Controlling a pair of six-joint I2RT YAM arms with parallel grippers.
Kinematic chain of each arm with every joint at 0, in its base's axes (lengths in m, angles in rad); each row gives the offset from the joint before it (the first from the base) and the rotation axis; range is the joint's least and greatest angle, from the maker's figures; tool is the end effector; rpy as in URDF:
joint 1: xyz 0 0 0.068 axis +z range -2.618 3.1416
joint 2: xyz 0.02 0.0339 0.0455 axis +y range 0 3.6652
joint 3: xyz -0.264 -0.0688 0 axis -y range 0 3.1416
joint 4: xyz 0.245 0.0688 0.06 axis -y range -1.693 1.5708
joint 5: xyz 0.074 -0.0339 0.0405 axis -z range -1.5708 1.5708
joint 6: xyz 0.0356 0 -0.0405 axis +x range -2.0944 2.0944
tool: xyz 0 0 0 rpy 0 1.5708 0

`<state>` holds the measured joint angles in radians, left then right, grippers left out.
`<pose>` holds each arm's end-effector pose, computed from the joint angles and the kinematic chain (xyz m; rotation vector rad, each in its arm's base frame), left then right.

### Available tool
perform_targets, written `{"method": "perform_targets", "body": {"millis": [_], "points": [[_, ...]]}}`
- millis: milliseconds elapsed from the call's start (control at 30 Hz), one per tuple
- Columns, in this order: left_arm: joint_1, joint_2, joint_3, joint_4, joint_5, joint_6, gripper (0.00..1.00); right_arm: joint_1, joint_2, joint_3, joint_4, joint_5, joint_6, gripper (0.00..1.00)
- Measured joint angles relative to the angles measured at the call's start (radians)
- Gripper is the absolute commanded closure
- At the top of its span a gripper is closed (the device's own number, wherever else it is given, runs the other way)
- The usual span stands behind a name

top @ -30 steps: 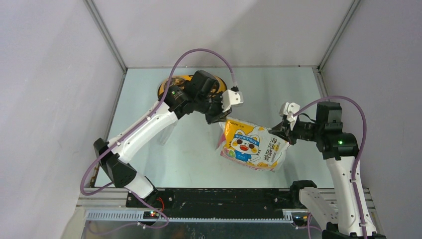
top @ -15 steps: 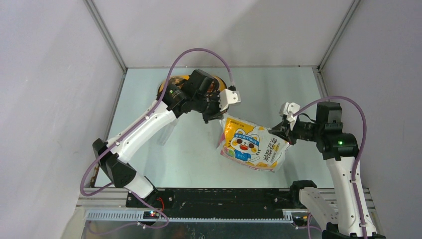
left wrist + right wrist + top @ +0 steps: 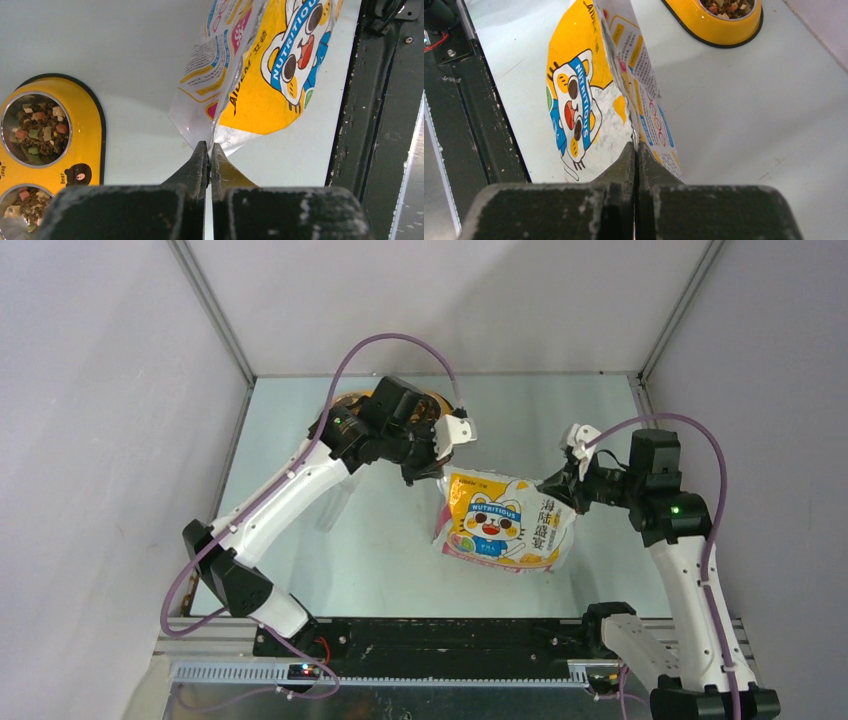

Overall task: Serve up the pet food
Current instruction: Close the pet food bag at the center of the board.

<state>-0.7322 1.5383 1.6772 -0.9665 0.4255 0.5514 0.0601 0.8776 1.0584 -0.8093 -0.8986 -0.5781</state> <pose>0.2265 -0.2234 0.3923 1.5822 1.7831 -0.5946 0.1574 0.0374 0.3631 -1.0643 1.6977 0.6531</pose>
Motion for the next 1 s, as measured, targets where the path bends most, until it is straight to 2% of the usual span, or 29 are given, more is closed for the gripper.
{"method": "perform_targets", "body": {"millis": [200, 267, 300, 333, 367, 400, 467, 600, 767, 1000], "points": [[0.014, -0.009, 0.0, -0.021, -0.006, -0.002, 1.0, 0.017, 0.074, 0.019, 0.048, -0.019, 0.01, 1.0], [0.016, -0.011, 0.0, -0.024, -0.011, -0.003, 0.91, 0.021, 0.084, 0.027, 0.041, -0.022, -0.003, 0.87], [0.016, -0.011, 0.0, -0.024, -0.013, -0.005, 0.79, 0.022, 0.084, 0.029, 0.035, -0.022, -0.008, 0.75], [0.015, -0.012, 0.0, -0.023, -0.013, -0.006, 0.75, 0.023, 0.082, 0.032, 0.032, -0.023, -0.02, 0.64], [0.015, -0.014, 0.0, -0.022, -0.013, -0.01, 0.66, 0.023, 0.079, 0.04, 0.033, -0.024, -0.028, 0.59], [0.016, -0.017, 0.001, -0.018, -0.015, -0.01, 0.62, 0.023, 0.074, 0.05, 0.037, -0.024, -0.039, 0.52], [0.016, -0.023, 0.01, -0.011, -0.019, -0.012, 0.52, 0.021, 0.057, 0.067, 0.045, -0.025, -0.056, 0.47], [0.016, -0.037, 0.029, 0.007, -0.023, -0.016, 0.37, 0.0, 0.014, 0.084, 0.049, -0.029, -0.082, 0.44], [0.016, -0.044, 0.031, 0.014, -0.022, -0.019, 0.25, -0.028, 0.005, 0.085, 0.035, -0.034, -0.108, 0.39], [0.016, -0.044, 0.031, 0.014, -0.022, -0.019, 0.04, -0.046, 0.024, 0.137, -0.077, -0.029, -0.185, 0.36]]}}
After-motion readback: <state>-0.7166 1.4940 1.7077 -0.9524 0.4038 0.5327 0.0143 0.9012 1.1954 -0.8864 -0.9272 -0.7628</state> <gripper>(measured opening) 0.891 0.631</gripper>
